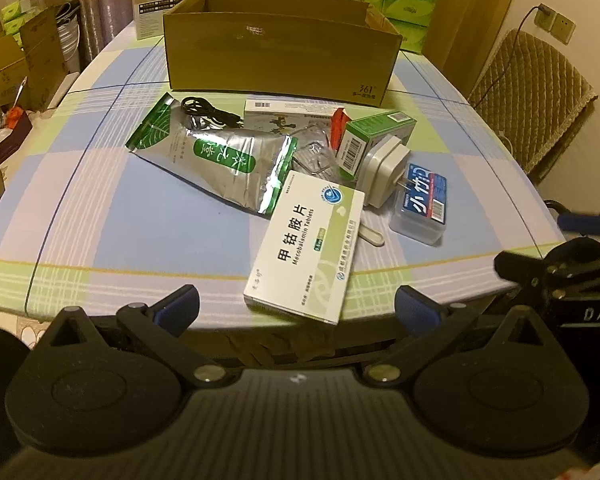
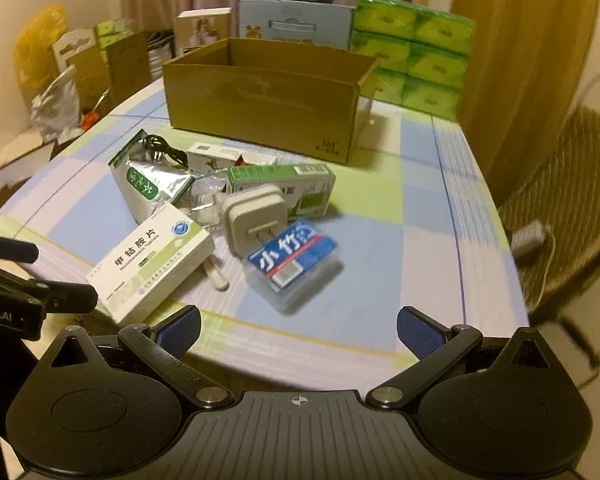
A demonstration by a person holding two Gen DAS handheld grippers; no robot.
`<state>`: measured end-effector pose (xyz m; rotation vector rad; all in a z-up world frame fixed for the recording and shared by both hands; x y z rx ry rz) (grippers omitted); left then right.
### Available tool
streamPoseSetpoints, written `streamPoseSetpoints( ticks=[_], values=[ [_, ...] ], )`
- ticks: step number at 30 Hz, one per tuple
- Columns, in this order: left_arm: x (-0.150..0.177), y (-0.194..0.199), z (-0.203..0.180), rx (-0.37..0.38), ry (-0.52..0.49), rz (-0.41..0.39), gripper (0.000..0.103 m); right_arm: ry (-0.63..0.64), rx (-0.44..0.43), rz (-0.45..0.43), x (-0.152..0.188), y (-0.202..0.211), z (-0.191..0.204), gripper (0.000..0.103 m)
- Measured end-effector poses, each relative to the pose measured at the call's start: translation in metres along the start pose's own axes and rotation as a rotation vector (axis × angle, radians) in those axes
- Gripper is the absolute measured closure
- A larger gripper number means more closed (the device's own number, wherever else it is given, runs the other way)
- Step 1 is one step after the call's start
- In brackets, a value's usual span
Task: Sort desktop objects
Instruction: 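Grasp the Mecobalamin tablet box with the left tool while the right tool grasps the blue floss case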
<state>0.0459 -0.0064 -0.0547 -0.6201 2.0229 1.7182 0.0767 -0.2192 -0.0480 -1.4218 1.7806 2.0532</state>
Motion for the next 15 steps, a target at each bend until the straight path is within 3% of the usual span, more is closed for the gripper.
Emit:
streamPoseSetpoints(
  ticks=[6, 10, 15],
  values=[
    [-0.008, -0.016, 0.004, 0.028, -0.055, 0.028, 0.001, 0.131, -0.061, -0.017, -0.019, -0.013, -0.004, 0.002],
    [-0.013, -0.03, 0.001, 0.063, -0.114, 0.053, 0.001, 0.307, -0.101, 0.009, -0.027, -0.031, 0.002, 0.002],
    [-0.015, -0.049, -0.012, 0.072, -0.248, 0.094, 0.005, 0.47, -0.158, 0.061, -0.035, -0.057, 0.002, 0.002]
  ],
)
Point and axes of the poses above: each gripper's, at about its wrist camera, not at the fingertips, and y roughly against the way its jaws point, z to its left, x to its underside, the point moved 4 cm from there along -y, roughly the way its jaws point, and after that the axes turned 4 degrees about y, right-handed, at the moved point
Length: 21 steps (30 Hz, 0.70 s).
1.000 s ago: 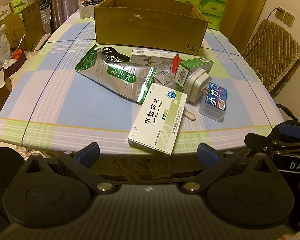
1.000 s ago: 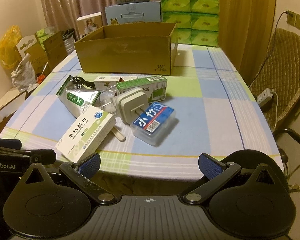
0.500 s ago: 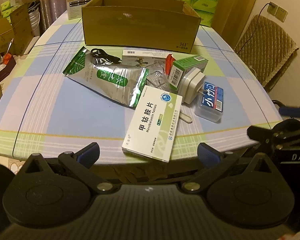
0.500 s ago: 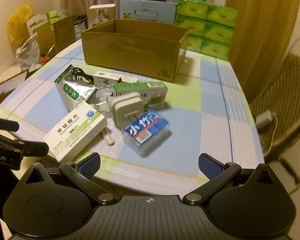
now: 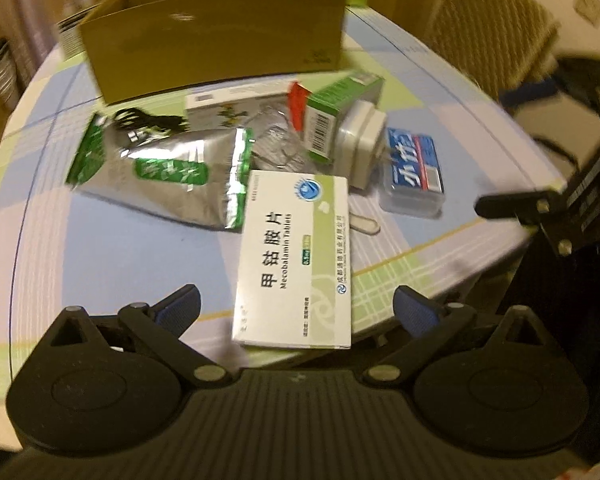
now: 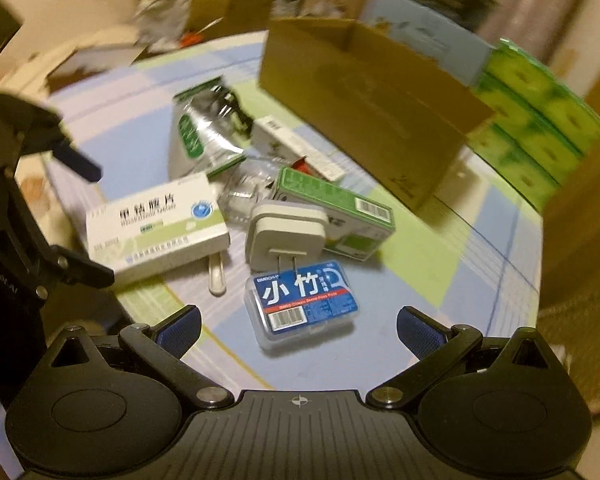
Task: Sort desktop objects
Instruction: 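Grasp the Mecobalamin tablet box with the left tool while the right tool grasps the blue floss case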
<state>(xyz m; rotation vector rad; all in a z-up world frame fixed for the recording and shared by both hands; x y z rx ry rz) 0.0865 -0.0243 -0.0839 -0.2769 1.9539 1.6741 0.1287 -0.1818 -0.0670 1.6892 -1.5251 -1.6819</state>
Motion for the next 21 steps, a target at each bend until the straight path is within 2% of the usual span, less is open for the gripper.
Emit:
streamPoseSetpoints(
  ticks=[8, 12, 15, 21],
  values=[
    [-0.005, -0.031, 0.001, 0.031, -0.043, 0.065, 0.019, 0.126, -0.069, 0.055, -0.001, -0.031, -0.013, 0.002],
    [-0.007, -0.042, 0.003, 0.036, -0.046, 0.084, 0.025, 0.146, -0.1, 0.074, -0.001, -0.043, -0.019, 0.002],
    [-0.009, -0.046, 0.005, 0.035, -0.043, 0.09, 0.033, 0.157, -0.125, 0.088, -0.001, -0.053, -0.022, 0.002],
    [-0.013, -0.049, 0.009, 0.029, -0.036, 0.08, 0.035, 0.19, -0.161, 0.115, -0.003, -0.074, -0.024, 0.002]
  ],
)
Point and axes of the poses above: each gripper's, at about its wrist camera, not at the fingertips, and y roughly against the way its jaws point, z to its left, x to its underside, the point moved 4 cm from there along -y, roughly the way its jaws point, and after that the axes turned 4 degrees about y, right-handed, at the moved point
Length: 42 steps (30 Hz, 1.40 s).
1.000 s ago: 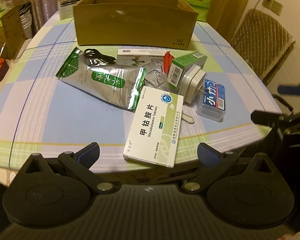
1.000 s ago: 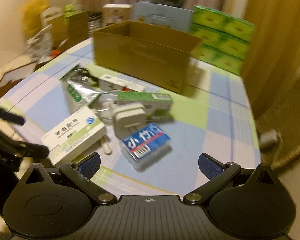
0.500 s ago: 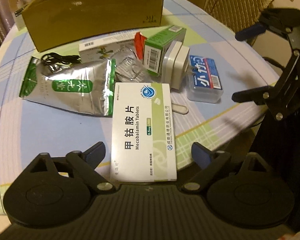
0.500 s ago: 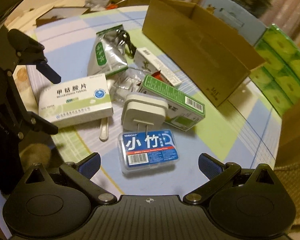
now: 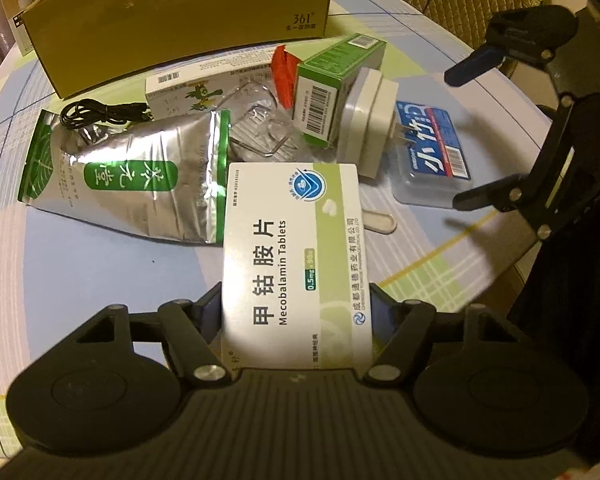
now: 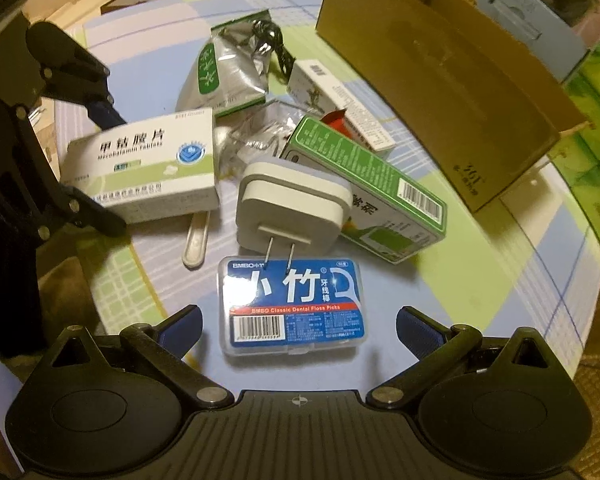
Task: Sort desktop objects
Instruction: 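Grasp the Mecobalamin tablet box with the left tool while the right tool grasps the blue floss case, then carry the tablet box and floss case into the cardboard box and release both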
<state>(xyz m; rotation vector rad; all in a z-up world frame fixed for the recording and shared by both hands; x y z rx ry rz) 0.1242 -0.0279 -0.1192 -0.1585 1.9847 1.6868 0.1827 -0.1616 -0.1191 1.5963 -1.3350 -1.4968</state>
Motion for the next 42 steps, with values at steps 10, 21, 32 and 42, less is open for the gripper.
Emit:
streamPoseSetpoints(
  ticks=[10, 21, 32, 42],
  values=[
    [-0.012, -0.006, 0.006, 0.006, -0.004, -0.022, 0.035, -0.012, -0.07, 0.027, -0.005, -0.025, -0.011, 0.002],
    [-0.012, -0.011, 0.005, -0.006, 0.008, -0.028, 0.035, -0.134, -0.075, 0.055, -0.005, -0.025, -0.02, 0.019],
    [-0.019, -0.017, 0.004, -0.028, 0.005, -0.03, 0.036, -0.265, -0.017, 0.058, 0.005, -0.014, -0.03, 0.019],
    [-0.013, -0.004, 0.003, -0.011, 0.045, -0.047, 0.036, -0.319, 0.022, 0.029, 0.011, 0.003, -0.027, 0.019]
  ],
)
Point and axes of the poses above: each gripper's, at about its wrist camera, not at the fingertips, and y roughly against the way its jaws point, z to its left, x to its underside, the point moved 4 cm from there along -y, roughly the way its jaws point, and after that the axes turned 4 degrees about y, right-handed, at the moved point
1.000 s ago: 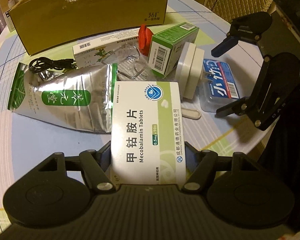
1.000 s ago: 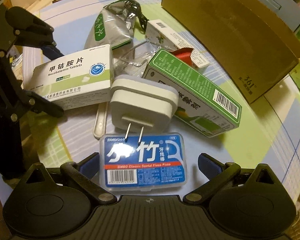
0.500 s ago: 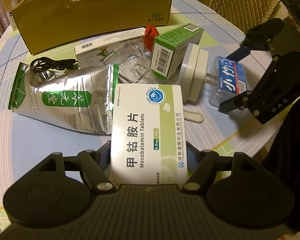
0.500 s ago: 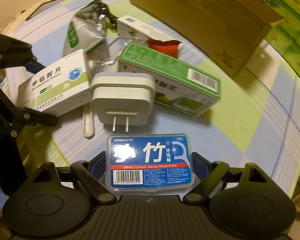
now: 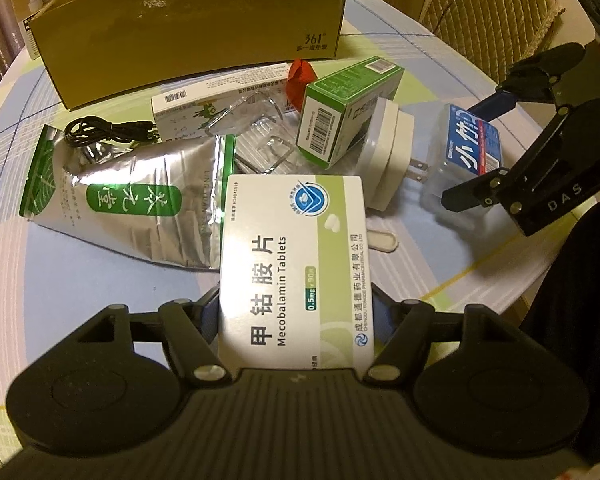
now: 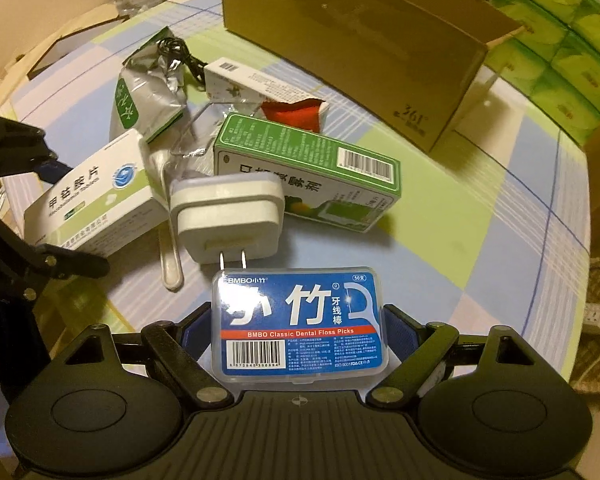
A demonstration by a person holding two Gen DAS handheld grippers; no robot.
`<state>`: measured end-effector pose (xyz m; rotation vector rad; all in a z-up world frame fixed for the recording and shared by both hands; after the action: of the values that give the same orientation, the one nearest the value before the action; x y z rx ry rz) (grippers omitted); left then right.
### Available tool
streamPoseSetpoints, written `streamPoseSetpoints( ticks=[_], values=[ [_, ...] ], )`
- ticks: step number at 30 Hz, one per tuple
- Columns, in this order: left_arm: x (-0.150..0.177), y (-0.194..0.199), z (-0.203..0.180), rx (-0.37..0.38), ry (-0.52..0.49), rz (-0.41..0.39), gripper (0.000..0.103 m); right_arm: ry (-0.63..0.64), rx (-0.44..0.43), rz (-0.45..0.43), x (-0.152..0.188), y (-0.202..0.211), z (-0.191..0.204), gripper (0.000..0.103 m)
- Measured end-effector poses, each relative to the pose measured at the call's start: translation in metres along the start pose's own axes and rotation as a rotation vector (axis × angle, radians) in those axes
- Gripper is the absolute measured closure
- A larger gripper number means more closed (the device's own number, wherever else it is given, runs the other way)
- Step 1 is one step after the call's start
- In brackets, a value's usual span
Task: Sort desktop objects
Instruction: 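Carry the tablet box and floss case into the cardboard box and release both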
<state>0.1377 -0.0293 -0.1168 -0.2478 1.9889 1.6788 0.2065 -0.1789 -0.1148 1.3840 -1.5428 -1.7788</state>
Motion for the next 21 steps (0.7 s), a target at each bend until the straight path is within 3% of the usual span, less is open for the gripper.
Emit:
streamPoseSetpoints(
  ticks=[21],
  values=[
    [-0.007, 0.034, -0.001, -0.017, 0.017, -0.054, 0.036, -0.061, 0.062, -0.068, 0.003, 0.039, -0.004, 0.019]
  ],
)
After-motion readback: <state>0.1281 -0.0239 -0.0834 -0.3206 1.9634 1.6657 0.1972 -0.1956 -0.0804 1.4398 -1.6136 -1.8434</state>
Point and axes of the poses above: each gripper's, at about its wrist camera, not at the fingertips, and y roughly against the way its jaws point, z to its left, x to its underside, the point moved 4 cm from there along -y, roughly the way its jaws point, and after that the axes turned 4 degrees about y, right-handed, at the moved point
